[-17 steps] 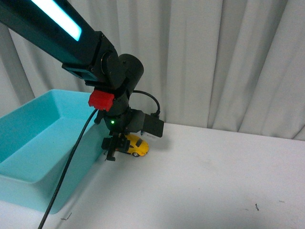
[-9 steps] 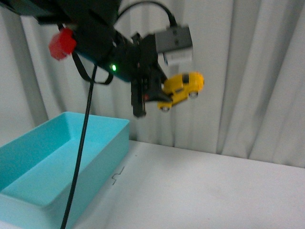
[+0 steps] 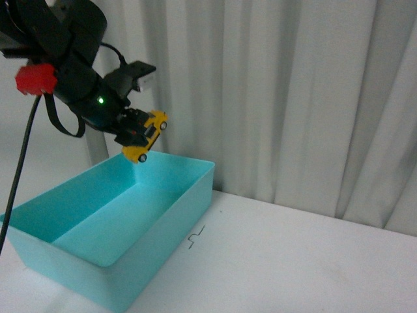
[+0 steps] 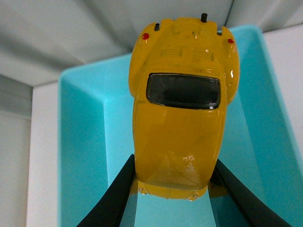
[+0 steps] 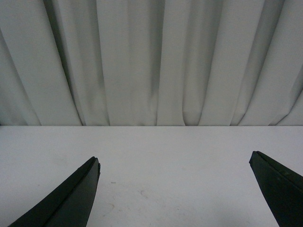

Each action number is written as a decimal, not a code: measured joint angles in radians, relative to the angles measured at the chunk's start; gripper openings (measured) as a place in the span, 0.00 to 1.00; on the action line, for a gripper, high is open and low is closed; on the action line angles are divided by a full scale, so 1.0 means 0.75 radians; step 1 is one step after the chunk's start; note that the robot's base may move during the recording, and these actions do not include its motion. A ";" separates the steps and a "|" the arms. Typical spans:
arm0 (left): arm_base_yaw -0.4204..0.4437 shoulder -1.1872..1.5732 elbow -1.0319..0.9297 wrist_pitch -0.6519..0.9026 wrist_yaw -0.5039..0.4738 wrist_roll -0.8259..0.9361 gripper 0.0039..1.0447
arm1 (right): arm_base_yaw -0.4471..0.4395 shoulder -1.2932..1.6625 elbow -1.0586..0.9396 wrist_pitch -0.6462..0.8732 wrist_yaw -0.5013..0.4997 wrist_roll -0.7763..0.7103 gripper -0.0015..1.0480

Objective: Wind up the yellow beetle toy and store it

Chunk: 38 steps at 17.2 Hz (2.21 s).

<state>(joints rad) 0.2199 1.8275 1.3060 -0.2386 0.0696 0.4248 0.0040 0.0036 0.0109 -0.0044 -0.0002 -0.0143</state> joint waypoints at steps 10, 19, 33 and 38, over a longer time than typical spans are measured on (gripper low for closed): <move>0.023 0.255 -0.118 0.073 -0.238 -0.102 0.34 | 0.000 0.000 0.000 0.000 0.001 0.001 0.94; 0.027 0.309 -0.132 0.092 -0.181 -0.109 0.79 | 0.000 0.000 0.000 0.000 0.001 0.000 0.94; -0.069 -0.843 -1.239 1.380 0.141 -0.534 0.31 | 0.000 0.000 0.000 0.000 0.001 0.000 0.94; -0.147 -1.064 -1.441 1.383 0.061 -0.560 0.01 | 0.000 0.000 0.000 0.001 -0.001 0.000 0.94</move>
<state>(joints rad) 0.1097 1.0294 0.2253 0.7986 0.1154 0.0048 0.0040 0.0036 0.0109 -0.0036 -0.0006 -0.0143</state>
